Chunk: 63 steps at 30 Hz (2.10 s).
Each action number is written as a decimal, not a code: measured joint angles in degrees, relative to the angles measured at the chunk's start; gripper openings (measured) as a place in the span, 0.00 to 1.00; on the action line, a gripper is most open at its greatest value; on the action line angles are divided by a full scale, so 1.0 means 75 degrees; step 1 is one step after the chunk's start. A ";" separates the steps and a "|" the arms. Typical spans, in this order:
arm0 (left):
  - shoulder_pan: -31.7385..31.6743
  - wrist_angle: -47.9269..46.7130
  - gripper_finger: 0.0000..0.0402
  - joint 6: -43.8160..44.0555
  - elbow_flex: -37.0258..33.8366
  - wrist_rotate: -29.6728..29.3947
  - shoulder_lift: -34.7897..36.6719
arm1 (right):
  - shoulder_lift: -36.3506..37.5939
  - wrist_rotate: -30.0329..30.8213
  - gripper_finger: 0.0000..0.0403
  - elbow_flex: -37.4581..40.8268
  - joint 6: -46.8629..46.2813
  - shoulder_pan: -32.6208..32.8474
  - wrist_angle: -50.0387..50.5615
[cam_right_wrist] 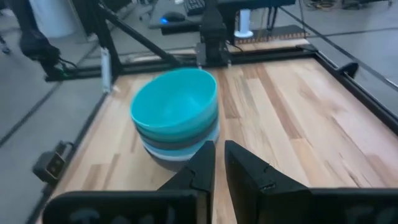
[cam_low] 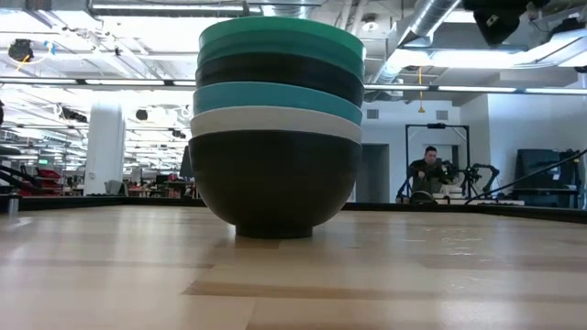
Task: Nest bowls inside each other
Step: Return to Home Position
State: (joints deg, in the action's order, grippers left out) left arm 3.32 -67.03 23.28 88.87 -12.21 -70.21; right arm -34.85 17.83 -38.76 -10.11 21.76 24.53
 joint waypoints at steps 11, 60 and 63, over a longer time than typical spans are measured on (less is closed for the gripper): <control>0.0332 0.3369 0.19 0.0724 -0.4872 0.0510 0.3187 | 0.0009 0.0498 0.15 0.0944 -0.0008 -0.0004 -0.0200; 0.0317 0.6473 0.11 0.0753 -1.1015 -0.1495 0.7281 | 0.0003 0.4265 0.15 0.3943 -0.2755 -0.0004 -0.1336; 0.0317 0.6445 0.11 0.0731 -1.1012 -0.1494 0.7281 | 0.0003 0.4297 0.15 0.3946 -0.3045 -0.0001 -0.1001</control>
State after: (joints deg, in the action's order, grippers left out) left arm 5.69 -18.69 28.76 6.28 -23.41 -15.59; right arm -34.83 50.06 -9.17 -32.94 21.76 17.02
